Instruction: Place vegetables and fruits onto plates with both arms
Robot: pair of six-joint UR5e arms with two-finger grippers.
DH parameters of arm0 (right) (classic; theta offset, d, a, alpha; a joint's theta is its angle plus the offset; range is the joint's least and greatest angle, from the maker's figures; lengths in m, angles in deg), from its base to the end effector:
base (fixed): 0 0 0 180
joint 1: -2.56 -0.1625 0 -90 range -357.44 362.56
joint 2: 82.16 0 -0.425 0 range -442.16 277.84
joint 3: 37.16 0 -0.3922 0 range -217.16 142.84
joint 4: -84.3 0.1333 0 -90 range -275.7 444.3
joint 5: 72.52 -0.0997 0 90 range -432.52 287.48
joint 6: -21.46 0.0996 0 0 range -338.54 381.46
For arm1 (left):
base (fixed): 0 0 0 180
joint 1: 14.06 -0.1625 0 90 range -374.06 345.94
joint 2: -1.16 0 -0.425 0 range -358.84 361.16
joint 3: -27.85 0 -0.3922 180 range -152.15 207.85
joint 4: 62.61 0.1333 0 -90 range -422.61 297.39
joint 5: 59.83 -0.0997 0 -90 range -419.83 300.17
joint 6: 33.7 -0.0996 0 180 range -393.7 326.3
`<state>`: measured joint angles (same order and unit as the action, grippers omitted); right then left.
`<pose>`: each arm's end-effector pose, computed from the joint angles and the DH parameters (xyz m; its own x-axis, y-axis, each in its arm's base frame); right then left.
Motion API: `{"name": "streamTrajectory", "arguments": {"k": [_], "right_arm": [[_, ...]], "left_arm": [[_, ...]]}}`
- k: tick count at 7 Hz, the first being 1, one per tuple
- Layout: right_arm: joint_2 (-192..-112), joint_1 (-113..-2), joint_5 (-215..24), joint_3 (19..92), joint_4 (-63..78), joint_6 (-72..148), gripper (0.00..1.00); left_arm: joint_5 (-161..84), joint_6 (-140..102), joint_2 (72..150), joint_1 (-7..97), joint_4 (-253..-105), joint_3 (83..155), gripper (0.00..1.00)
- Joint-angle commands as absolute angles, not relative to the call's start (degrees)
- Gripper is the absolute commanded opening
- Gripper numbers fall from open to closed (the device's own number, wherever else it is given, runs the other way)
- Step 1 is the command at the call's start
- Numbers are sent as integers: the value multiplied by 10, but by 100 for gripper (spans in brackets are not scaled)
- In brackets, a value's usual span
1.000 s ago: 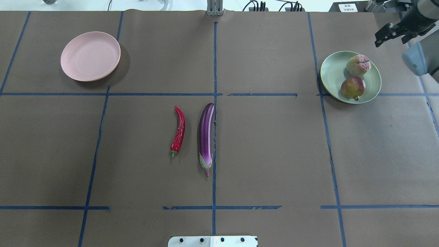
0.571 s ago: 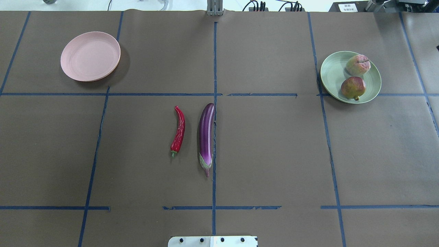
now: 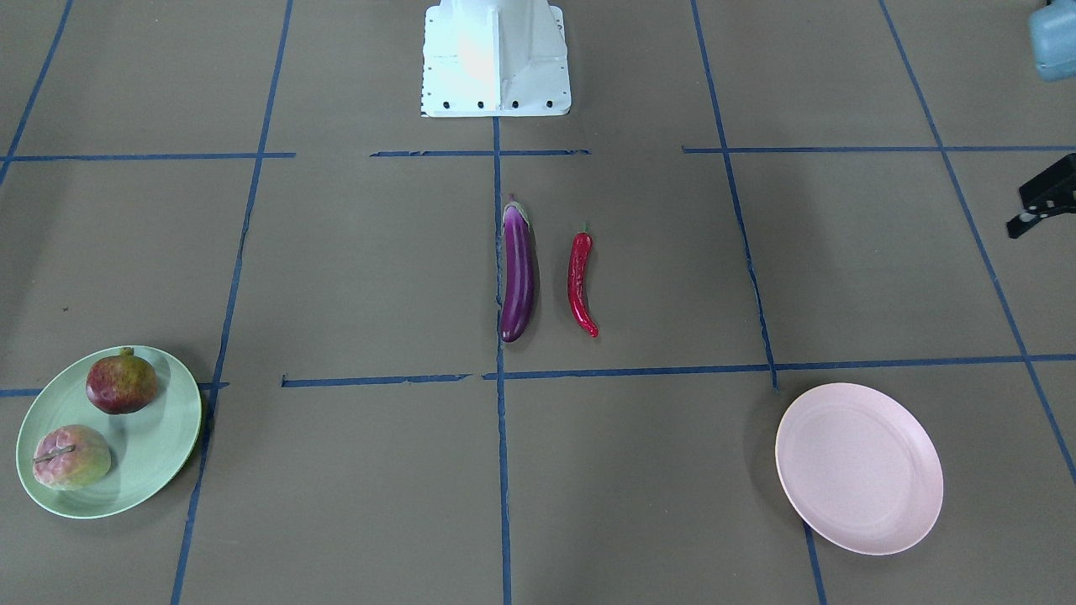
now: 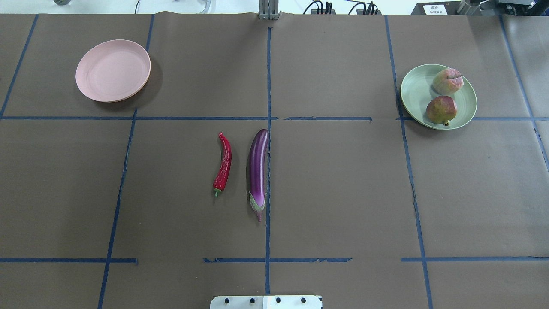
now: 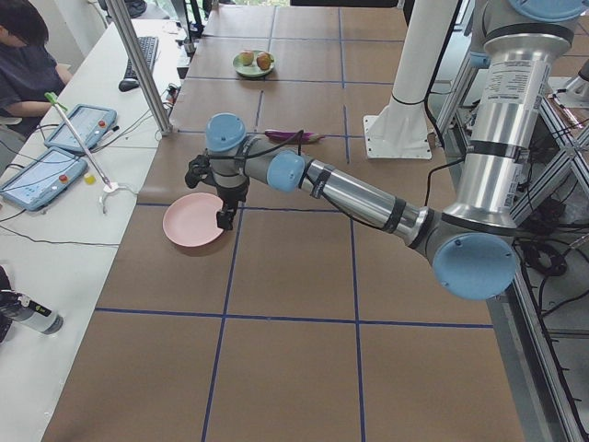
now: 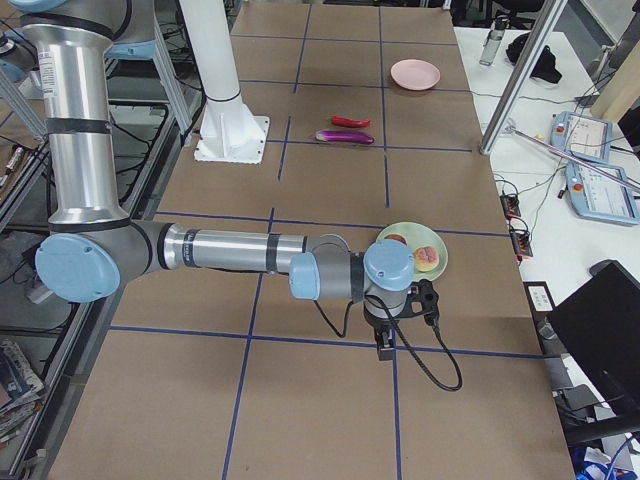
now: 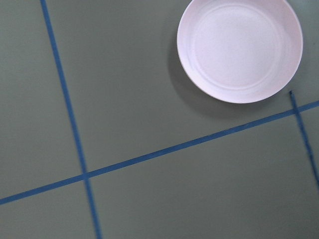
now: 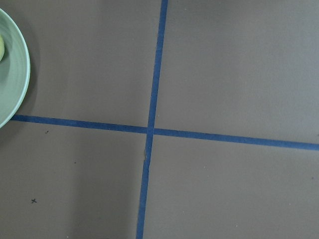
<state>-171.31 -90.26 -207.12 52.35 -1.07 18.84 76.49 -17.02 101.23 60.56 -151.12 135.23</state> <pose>0.0881 -0.5003 0.6470 0.7157 -0.0714 0.6948 -0.0163 0.9928 0.1189 0.0847 -0.5389 0.4184 0.6259 0.2190 -0.7485 -0.0614 0.9706 0.2327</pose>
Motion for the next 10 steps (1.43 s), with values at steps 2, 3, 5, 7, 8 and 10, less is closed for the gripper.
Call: {"name": "streamTrajectory", "arguments": {"k": [2, 3, 5, 7, 8, 10], "right_arm": [[-1750, -902, -2073, 573, -10, 230, 100], [-1750, -901, -2073, 573, -8, 230, 100], [-1750, -901, -2074, 573, -7, 230, 100], [-1750, -901, -2075, 573, -6, 230, 100], [-1750, -901, -2077, 573, -5, 230, 100], [-1750, -901, -2077, 573, -5, 230, 100]], "left_arm": [[699, 145, 1142, 319, -1506, 1399, 100], [664, 230, 1197, 282, -1506, 1370, 100], [549, 361, 1335, 188, -1511, 1236, 100], [477, 401, 1446, 143, -1515, 1083, 100], [476, 401, 1440, 139, -1515, 1079, 97], [476, 401, 1430, 135, -1515, 1076, 91]]}}
